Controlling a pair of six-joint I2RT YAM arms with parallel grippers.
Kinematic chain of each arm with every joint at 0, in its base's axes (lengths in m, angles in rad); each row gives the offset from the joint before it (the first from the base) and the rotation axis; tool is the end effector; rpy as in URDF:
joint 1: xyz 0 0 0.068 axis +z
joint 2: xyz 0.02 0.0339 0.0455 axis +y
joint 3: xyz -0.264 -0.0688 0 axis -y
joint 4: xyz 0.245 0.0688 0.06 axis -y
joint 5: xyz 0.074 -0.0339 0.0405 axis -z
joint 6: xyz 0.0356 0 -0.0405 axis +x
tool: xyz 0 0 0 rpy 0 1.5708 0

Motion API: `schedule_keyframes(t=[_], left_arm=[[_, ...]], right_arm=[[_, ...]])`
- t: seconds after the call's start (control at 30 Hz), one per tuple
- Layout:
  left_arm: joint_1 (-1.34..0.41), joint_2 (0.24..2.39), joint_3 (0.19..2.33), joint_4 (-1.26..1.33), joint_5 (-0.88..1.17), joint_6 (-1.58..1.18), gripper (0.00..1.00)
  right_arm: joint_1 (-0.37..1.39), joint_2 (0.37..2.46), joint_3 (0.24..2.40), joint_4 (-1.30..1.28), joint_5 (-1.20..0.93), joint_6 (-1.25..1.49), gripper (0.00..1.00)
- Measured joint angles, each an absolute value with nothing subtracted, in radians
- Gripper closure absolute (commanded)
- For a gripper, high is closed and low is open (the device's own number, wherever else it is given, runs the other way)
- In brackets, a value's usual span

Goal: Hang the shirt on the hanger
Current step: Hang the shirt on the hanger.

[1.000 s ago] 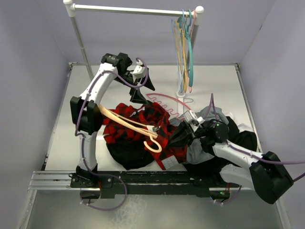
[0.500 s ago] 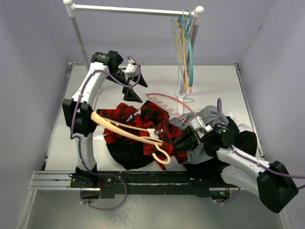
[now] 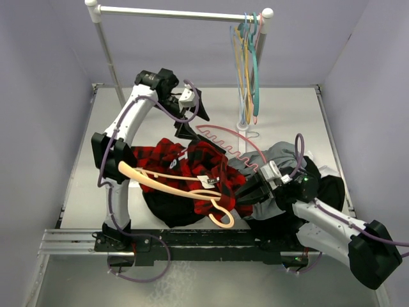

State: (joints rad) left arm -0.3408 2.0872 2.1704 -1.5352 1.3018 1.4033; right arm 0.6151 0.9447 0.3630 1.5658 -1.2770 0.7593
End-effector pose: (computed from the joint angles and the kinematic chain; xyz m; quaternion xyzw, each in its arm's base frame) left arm 0.3650 -0.1658 0.3404 0.6312 0.4833 -0.4975 0.3471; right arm 0.1026 0.1142 0.3132 -0.5523 0.2727 0.6209 0.4849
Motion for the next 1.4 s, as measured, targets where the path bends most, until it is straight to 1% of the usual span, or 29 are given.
schedule_keyframes(t=[0.13, 0.43, 0.7, 1.03, 1.27, 1.4], left_arm=[[-0.375, 2.096, 2.171, -1.536, 1.301, 1.394, 0.05], [-0.374, 2.096, 2.168, -1.536, 1.274, 1.368, 0.11], [-0.374, 2.066, 2.169, -1.535, 1.225, 1.310, 0.10], [-0.374, 2.003, 2.169, -1.536, 1.214, 1.270, 0.09], [-0.376, 2.003, 2.169, -1.536, 1.214, 1.249, 0.18], [-0.387, 2.003, 2.154, -1.534, 1.214, 1.241, 0.20]], right_arm=[[0.615, 0.945, 0.375, 1.566, -1.278, 0.760, 1.00], [0.615, 0.951, 0.377, 1.567, -1.278, 0.759, 1.00], [0.615, 0.981, 0.377, 1.569, -1.278, 0.759, 1.00], [0.617, 0.995, 0.391, 1.578, -1.280, 0.759, 1.00], [0.617, 0.995, 0.392, 1.578, -1.283, 0.759, 1.00], [0.617, 0.995, 0.392, 1.578, -1.283, 0.759, 1.00]])
